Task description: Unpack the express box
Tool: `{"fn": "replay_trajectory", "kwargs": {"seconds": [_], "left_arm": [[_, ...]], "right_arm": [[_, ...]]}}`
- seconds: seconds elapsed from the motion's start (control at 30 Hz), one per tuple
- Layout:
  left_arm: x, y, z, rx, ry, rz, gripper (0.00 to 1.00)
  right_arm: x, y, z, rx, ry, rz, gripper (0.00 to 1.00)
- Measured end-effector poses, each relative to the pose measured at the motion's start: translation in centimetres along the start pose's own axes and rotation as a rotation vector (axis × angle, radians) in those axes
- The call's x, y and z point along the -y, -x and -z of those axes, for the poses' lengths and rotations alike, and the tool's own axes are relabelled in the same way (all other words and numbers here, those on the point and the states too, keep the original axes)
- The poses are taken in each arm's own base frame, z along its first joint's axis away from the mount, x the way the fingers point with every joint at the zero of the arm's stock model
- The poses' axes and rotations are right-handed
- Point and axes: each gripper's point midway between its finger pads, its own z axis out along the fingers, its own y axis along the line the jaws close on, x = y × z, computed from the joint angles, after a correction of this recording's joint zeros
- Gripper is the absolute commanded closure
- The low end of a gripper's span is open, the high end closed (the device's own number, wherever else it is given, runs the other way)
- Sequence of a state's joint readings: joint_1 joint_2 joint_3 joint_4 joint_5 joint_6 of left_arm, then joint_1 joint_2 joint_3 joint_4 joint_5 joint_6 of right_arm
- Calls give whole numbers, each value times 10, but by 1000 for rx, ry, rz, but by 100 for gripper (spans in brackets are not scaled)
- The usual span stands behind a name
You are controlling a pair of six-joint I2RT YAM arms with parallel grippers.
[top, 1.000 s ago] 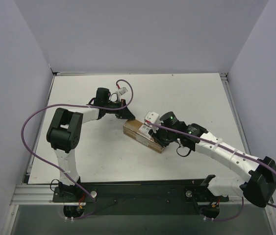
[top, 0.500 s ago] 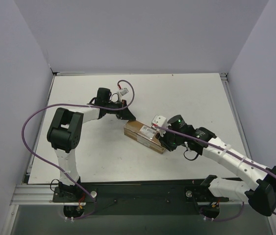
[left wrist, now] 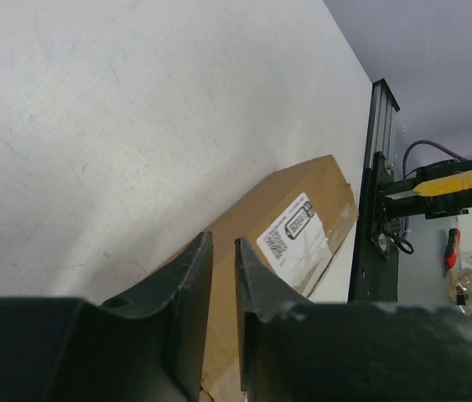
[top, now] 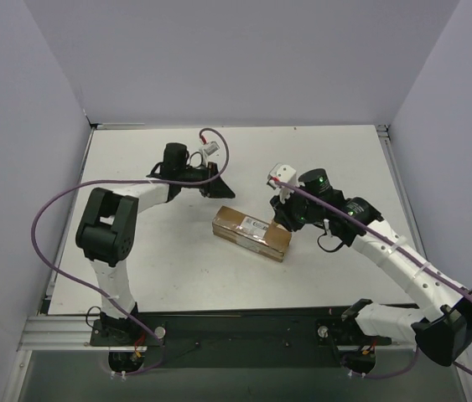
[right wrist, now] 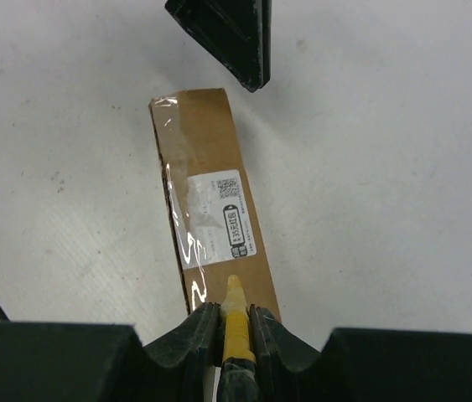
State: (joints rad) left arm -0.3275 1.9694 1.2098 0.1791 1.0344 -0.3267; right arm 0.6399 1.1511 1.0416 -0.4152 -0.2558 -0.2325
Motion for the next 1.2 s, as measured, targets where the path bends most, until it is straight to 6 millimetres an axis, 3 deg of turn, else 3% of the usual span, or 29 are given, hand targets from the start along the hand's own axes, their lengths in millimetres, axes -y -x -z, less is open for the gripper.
{"fn": "replay_trajectory", "kwargs": {"seconds": [0.07, 0.17, 0.27, 0.37, 0.47, 0.63, 0.77, 0.9, 1.2], "left_arm": [[16, 15, 6, 29, -9, -47, 67], [40, 37, 17, 59, -17, -166, 67], [62, 51, 29, 54, -10, -328, 78], [77, 48, 32, 11, -15, -464, 85], [82, 33, 21, -61, -37, -538, 94], [70, -2, -16, -197, -83, -568, 100], [55, -33, -39, -296, -106, -545, 100], [40, -59, -48, -369, -96, -521, 100], [22, -39, -67, -340, -76, -479, 100]], "right_arm": [[9, 13, 3, 38, -24, -16, 100], [21, 14, 4, 42, -67, -34, 100], [42, 9, 8, 29, -140, -63, 100], [71, 2, 14, 23, -233, -119, 100], [103, -7, 24, 22, -328, -196, 100], [140, -24, 40, 19, -451, -322, 100], [145, -26, 44, 25, -471, -357, 100], [145, -25, 47, 37, -476, -371, 100], [140, -28, 49, 51, -469, -389, 100]]}}
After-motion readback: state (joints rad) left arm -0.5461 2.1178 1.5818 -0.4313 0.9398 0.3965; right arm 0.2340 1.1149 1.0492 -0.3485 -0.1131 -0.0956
